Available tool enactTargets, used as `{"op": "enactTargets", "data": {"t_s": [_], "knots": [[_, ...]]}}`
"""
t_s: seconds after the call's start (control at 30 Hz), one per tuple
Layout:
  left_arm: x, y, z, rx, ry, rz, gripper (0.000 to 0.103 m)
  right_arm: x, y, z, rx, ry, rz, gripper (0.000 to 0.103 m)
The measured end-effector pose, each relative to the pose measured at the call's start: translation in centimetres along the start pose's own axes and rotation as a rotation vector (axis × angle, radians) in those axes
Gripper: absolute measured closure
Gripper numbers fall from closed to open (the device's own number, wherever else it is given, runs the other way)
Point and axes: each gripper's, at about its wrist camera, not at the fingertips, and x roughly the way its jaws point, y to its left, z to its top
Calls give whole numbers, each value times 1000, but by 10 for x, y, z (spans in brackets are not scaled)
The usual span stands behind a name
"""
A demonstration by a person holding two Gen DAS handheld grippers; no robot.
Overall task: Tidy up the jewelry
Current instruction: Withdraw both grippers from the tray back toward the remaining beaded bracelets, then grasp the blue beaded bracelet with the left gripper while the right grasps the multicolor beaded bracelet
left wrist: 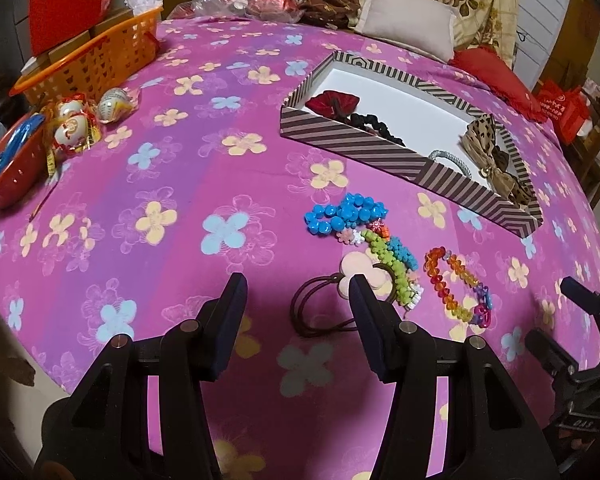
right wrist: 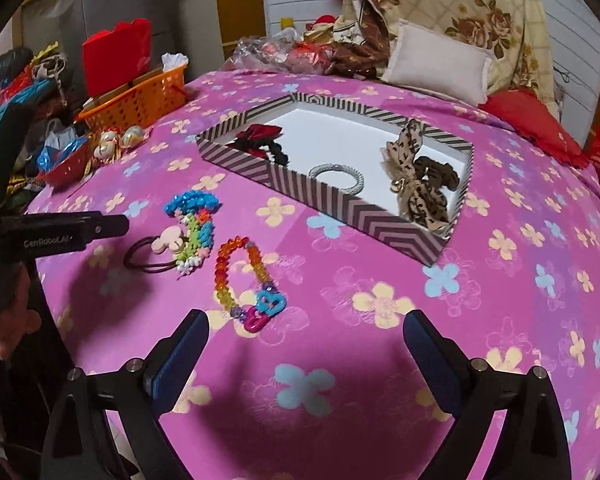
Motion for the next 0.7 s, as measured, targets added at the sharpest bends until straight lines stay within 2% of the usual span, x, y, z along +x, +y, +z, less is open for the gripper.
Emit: {"op": "enactTargets", "data": {"t_s": [0.53, 0.7], "knots": [[21, 12, 26, -34, 48, -40, 50, 10, -3, -3, 53, 24, 61, 6], [26, 2, 30, 4, 52, -62, 48, 14, -1, -4, 47, 38, 60, 6]]}}
